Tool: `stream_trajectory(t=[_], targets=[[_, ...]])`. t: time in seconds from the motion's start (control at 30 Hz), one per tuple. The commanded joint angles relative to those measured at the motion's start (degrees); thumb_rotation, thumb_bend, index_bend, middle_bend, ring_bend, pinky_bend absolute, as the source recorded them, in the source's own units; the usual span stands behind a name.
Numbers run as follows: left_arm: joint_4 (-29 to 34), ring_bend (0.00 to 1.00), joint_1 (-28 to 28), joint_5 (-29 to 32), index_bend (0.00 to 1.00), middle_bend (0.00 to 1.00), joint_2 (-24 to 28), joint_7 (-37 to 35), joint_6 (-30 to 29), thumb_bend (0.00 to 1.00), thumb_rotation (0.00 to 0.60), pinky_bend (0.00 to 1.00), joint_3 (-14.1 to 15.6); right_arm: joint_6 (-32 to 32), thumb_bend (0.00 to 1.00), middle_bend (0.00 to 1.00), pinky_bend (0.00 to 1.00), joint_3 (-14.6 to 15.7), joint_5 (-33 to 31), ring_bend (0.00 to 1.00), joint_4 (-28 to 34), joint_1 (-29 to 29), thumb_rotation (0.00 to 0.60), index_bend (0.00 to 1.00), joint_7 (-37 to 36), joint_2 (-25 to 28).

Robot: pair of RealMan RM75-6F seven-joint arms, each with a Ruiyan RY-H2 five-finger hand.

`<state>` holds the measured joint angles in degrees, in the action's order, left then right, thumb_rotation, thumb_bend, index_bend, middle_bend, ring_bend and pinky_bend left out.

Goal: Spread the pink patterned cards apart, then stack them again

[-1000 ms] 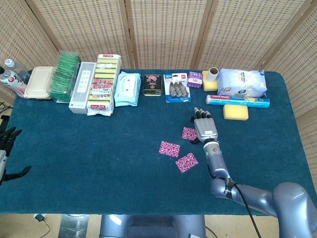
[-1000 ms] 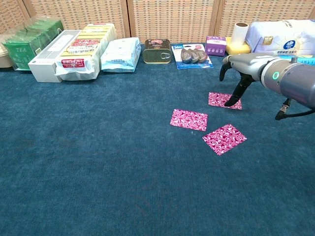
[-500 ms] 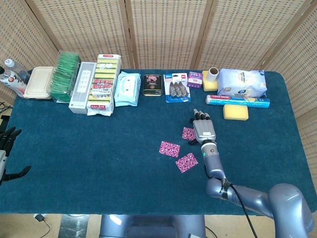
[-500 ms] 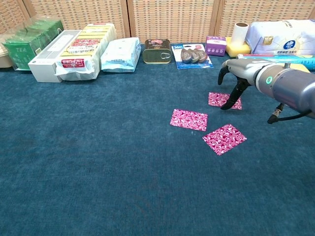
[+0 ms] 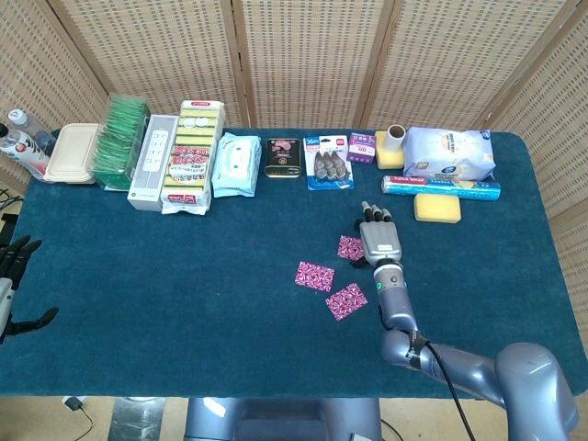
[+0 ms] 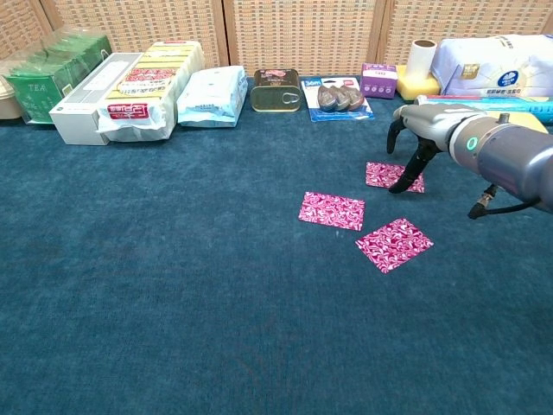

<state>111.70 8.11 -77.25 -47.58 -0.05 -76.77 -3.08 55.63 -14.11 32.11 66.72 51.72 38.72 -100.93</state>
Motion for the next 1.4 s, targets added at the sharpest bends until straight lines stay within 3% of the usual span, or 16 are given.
stream_trajectory(t=[0.03,0.5,0.87,1.4], targets=[[0.0,0.00,0.0,0.0,0.00,0.00,0.0,0.0,0.0,0.20,0.600,0.07,0.0,-0.2,0.16,0.00,0.03,-0.1,0.0,0.00,-0.4,-0.1,0.508,0.34,0.1,-0.2],[0.0,0.00,0.0,0.0,0.00,0.00,0.0,-0.2,0.1,0.20,0.600,0.07,0.0,-0.7,0.21,0.00,0.03,-0.8,0.5,0.00,-2.1,-0.6,0.513,0.39,0.1,-1.2],[0.0,0.00,0.0,0.0,0.00,0.00,0.1,-0.3,0.0,0.20,0.600,0.07,0.0,-0.9,0.23,0.00,0.03,-1.0,1.5,0.00,-2.0,-0.9,0.565,0.44,0.0,-1.6],[-0.1,0.00,-0.1,-0.1,0.00,0.00,0.2,-0.7,0.0,0.20,0.600,0.07,0.0,-2.1,0.23,0.00,0.03,-1.4,0.2,0.00,-0.2,-1.1,0.572,0.31,1.1,-0.2]])
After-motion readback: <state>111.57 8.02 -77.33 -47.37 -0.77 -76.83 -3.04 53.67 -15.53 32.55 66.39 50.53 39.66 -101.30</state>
